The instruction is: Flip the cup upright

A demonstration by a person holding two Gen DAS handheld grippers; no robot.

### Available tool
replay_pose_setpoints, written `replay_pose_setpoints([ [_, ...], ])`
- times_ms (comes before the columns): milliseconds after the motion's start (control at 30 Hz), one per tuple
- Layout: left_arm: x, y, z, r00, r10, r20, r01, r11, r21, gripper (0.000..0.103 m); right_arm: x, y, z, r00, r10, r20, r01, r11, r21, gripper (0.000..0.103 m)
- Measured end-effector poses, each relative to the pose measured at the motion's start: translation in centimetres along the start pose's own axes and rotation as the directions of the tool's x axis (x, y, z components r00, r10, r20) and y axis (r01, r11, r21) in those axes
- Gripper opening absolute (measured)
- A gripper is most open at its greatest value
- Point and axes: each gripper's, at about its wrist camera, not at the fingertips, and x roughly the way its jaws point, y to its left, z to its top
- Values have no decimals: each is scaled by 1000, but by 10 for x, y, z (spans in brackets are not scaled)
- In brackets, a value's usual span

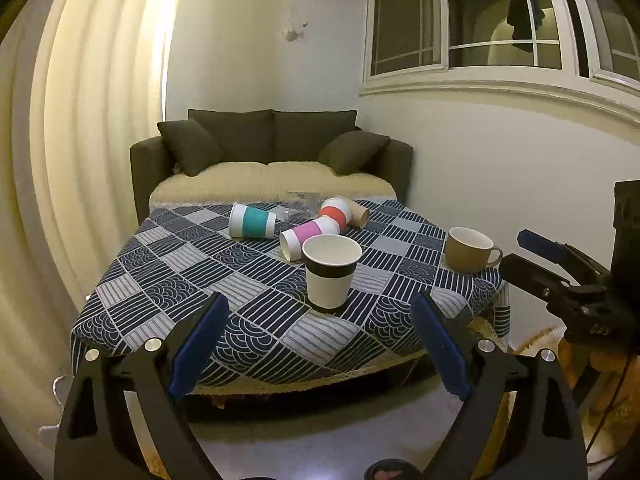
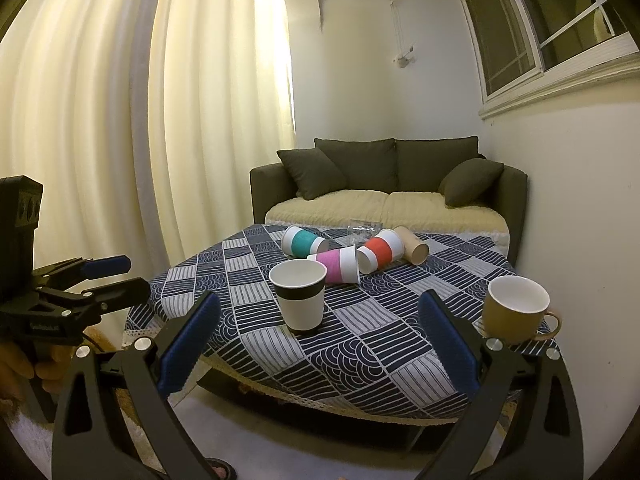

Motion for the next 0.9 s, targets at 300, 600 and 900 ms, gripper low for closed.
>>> replay_pose_setpoints([
  [300, 0, -1, 0, 1000, 2, 3, -2, 1000, 0, 90, -1, 0, 1, 1000, 1, 9, -1, 1000, 1, 98],
  [600, 1, 0, 0, 1000, -1, -2, 1, 1000, -2, 90, 1, 1, 1, 1000, -1, 3, 1, 1000, 0, 98],
  [900, 3, 1, 0, 1000, 1, -13, -1, 1000, 0, 90, 2, 2, 0, 1000, -3, 0, 3, 1000, -1, 98],
])
